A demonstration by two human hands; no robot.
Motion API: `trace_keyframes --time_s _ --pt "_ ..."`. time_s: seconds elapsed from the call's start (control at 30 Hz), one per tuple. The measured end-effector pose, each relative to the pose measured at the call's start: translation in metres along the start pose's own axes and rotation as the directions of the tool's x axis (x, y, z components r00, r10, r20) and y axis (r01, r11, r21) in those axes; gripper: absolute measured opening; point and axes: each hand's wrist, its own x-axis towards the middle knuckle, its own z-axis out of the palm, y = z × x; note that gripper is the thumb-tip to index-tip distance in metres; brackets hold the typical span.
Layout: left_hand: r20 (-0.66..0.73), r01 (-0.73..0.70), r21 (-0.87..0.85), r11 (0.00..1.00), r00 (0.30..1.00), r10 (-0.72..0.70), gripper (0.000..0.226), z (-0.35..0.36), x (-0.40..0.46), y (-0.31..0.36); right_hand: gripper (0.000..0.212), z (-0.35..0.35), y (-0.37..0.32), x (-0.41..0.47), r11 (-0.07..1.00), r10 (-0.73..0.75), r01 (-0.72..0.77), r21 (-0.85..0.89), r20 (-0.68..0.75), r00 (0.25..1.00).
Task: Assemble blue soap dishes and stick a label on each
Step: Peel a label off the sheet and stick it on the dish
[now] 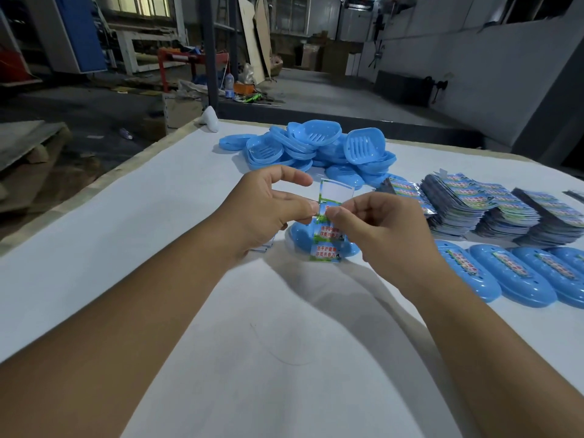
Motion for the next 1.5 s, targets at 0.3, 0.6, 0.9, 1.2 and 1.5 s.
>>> trace_keyframes --time_s 0.3,0.6,0.9,1.2,1.5 --pt "-0.003 -0.048 -0.003 0.999 0.999 0.048 0.031 0.006 -0.004 0.001 0.01 0.002 -0.008 -0.005 1.0 -0.008 0.007 0.029 0.04 0.999" --pt "-0.041 -0.096 0.024 0.995 0.994 0.097 0.028 0.008 -0.006 0.001 0.014 0.004 -0.01 -0.006 1.0 0.001 -0.003 0.027 0.073 0.997" --pt "-0.076 -0.157 0.119 0.98 0.983 0.166 0.026 0.013 -0.005 0.001 0.021 0.006 -0.012 -0.007 0.998 0.043 -0.047 0.046 0.073 0.996" --pt "-0.112 -0.146 0.105 0.984 0.981 0.158 0.023 0.009 -0.002 -0.002 0.024 0.005 -0.014 -0.006 0.973 0.146 -0.16 0.166 0.088 0.985" --pt "-0.202 0.04 0.145 0.989 0.979 -0.01 0.02 -0.001 0.01 -0.004 0.015 0.0 -0.017 -0.003 0.912 0.301 -0.311 0.269 0.077 0.95"
